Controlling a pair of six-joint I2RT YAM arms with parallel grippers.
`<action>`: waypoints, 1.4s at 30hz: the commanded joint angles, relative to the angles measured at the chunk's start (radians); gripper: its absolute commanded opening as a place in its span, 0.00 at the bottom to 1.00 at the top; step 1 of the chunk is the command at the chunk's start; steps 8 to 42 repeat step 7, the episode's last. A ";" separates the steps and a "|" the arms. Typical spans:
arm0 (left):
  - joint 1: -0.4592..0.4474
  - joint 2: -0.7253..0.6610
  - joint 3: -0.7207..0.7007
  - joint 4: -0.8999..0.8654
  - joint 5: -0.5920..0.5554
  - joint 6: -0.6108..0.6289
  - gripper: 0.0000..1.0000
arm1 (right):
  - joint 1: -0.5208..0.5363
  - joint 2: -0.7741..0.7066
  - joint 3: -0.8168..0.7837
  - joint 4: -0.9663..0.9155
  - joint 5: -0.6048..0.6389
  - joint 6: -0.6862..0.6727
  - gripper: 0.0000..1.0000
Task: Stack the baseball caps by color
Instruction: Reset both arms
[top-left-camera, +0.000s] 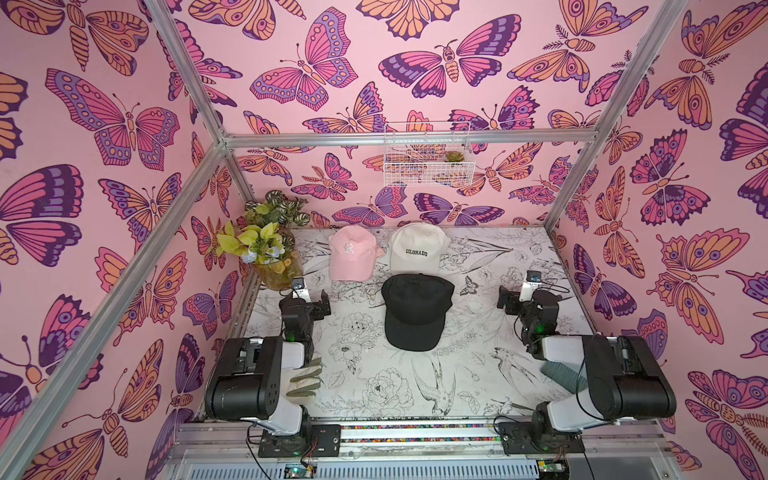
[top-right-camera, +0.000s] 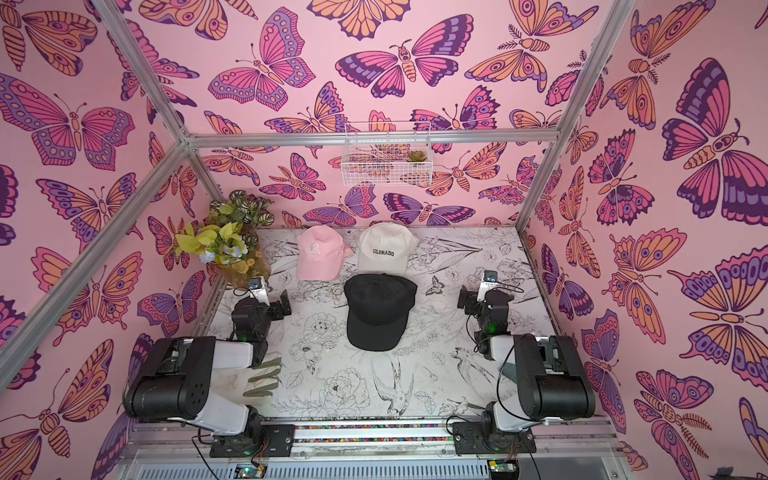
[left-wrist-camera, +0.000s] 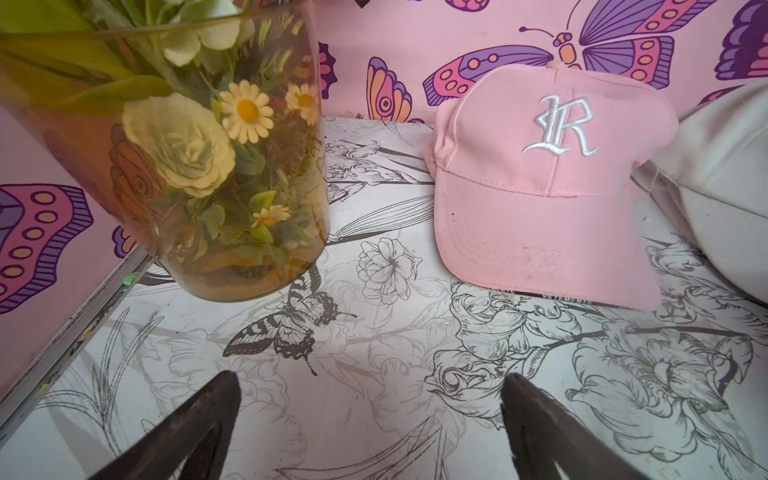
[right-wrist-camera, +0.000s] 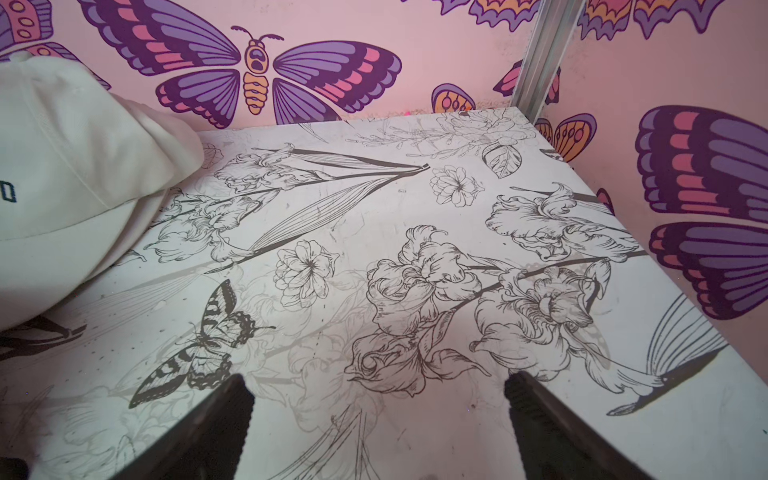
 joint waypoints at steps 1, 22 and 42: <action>-0.004 0.005 0.002 -0.011 -0.017 -0.011 1.00 | 0.011 0.017 0.024 -0.037 0.016 0.010 0.99; -0.005 0.005 0.002 -0.012 -0.017 -0.010 1.00 | 0.010 0.008 0.011 -0.022 0.016 0.009 0.99; -0.005 0.005 0.002 -0.012 -0.017 -0.010 1.00 | 0.010 0.008 0.011 -0.022 0.016 0.009 0.99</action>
